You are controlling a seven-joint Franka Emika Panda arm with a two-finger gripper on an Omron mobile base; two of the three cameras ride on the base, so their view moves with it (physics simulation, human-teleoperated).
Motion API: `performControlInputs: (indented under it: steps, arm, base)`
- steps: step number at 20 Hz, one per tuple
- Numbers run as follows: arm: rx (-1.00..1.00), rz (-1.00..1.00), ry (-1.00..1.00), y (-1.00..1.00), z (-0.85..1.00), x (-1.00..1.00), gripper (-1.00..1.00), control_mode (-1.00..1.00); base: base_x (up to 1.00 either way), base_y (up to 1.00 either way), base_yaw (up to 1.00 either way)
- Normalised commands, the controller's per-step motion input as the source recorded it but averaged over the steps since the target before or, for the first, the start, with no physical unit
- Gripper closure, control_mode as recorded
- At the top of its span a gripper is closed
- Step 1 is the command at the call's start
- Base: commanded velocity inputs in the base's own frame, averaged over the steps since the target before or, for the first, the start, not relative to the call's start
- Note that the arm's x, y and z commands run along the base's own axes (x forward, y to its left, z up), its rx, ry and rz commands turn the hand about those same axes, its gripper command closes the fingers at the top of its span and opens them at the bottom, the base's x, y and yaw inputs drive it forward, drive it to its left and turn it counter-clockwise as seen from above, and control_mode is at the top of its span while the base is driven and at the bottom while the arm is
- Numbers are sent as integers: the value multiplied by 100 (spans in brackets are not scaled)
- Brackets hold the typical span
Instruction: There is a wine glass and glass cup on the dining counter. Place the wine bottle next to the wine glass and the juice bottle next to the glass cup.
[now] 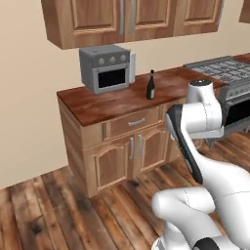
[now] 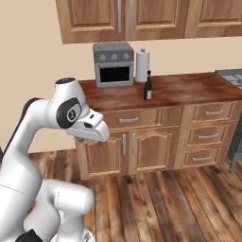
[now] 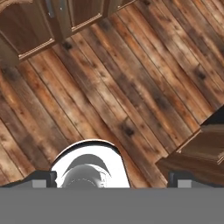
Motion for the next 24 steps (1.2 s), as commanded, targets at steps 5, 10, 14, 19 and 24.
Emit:
performControlInputs:
  steps: [5, 10, 14, 19, 24]
  arm:
    - [0, 0, 0, 0, 0, 0, -100, 100]
    - [0, 0, 0, 0, 0, 0, -100, 100]
    - [0, 0, 0, 0, 0, 0, -100, 100]
    - [0, 0, 0, 0, 0, 0, -100, 100]
    - [0, 0, 0, 0, 0, 0, -100, 100]
  base:
    - [94, -9, 8]
    - [87, -29, 15]
    - [73, -49, 9]
    - [59, -60, 5]
    - [39, -64, 11]
